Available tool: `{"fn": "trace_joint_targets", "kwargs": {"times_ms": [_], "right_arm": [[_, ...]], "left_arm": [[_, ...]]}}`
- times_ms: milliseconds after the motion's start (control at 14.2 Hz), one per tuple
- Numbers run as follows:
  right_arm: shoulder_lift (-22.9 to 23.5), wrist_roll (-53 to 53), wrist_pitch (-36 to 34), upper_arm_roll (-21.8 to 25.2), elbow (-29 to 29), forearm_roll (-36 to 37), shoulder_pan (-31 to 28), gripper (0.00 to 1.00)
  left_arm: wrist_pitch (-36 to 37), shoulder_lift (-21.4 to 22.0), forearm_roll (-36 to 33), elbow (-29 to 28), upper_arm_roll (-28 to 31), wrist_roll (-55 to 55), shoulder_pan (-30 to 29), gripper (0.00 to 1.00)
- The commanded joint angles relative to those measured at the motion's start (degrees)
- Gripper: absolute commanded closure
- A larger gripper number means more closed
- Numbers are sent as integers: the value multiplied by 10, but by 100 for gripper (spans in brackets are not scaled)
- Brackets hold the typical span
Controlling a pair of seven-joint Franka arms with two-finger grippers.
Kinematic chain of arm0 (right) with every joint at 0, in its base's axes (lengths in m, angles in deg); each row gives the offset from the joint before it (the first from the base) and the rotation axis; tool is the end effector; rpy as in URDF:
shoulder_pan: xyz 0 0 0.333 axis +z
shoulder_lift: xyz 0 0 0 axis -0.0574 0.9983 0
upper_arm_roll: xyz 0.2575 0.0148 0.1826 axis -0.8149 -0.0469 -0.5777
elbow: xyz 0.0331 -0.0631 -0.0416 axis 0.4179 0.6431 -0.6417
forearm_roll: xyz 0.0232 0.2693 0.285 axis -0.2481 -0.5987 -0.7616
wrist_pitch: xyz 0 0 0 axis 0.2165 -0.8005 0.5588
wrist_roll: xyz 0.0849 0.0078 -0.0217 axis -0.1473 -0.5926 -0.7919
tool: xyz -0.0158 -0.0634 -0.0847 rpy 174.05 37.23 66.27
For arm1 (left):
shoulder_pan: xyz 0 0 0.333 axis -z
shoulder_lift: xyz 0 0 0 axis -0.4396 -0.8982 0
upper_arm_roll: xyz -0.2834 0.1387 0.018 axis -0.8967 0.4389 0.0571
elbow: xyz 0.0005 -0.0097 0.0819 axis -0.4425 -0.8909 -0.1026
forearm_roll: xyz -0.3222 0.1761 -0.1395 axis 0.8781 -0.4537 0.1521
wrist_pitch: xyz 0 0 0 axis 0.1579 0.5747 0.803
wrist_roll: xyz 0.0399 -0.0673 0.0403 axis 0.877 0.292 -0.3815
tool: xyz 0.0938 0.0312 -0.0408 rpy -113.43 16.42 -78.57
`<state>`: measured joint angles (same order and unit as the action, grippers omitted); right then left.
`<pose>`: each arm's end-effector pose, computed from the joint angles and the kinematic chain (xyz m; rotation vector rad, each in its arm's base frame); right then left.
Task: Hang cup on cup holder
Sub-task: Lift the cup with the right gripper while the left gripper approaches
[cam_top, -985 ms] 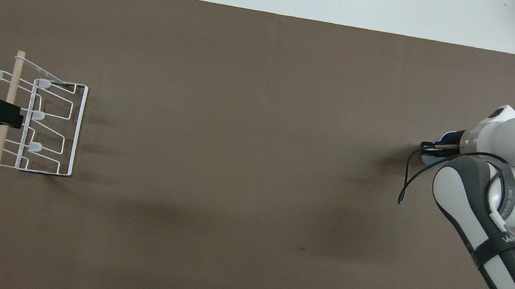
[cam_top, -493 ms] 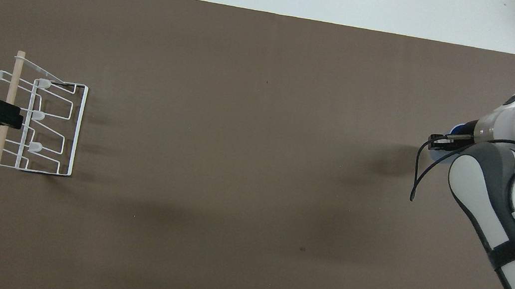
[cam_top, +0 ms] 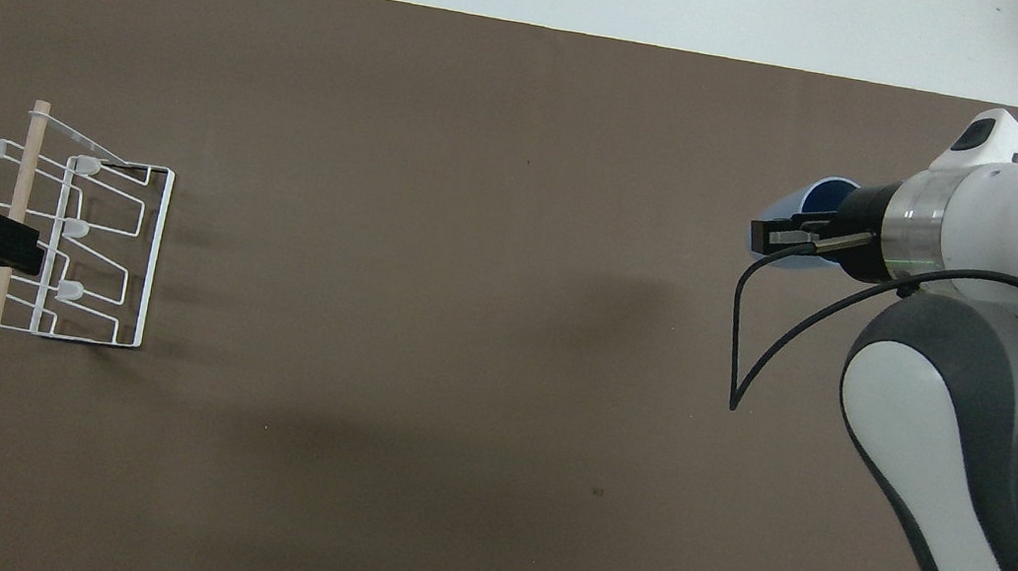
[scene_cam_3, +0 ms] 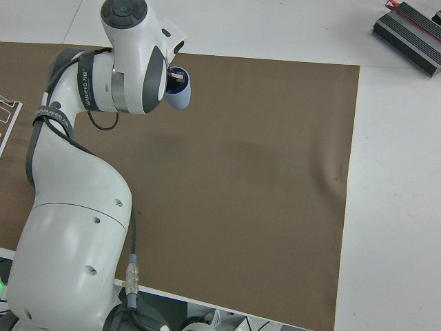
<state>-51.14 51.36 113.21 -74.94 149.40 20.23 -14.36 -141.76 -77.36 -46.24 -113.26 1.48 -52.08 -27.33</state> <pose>0.5899 0.1362 0.5467 -2.7770 -0.2911 -0.3330 0.4945 -0.0346 0.6146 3.1195 0.0405 -0.1291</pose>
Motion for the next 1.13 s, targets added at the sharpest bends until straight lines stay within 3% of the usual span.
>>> {"fn": "trace_joint_targets", "kwargs": {"times_ms": [0, 211, 352, 633, 915, 1056], "right_arm": [[-14, -6, -8, -25, -15, -134, -8, 100], [-16, -6, -4, -40, -21, -244, -8, 100], [-19, -5, -9, -41, -21, -299, -8, 100], [-24, 3, -12, -72, -20, -373, -8, 100], [-30, 46, 11, -126, -19, -427, -3, 100], [-35, 79, 75, -128, -14, -427, 39, 100]], "left_arm": [[22, 28, 47, -31, 3, -74, -23, 0], [34, 44, 107, -59, 7, -225, -28, 0], [20, 49, 190, -72, 8, -317, -57, 0], [-61, 59, 329, -112, 7, -505, -59, 0], [-123, 89, 464, -168, 7, -569, -55, 0], [-148, 107, 516, -203, 6, -583, -50, 0]]}}
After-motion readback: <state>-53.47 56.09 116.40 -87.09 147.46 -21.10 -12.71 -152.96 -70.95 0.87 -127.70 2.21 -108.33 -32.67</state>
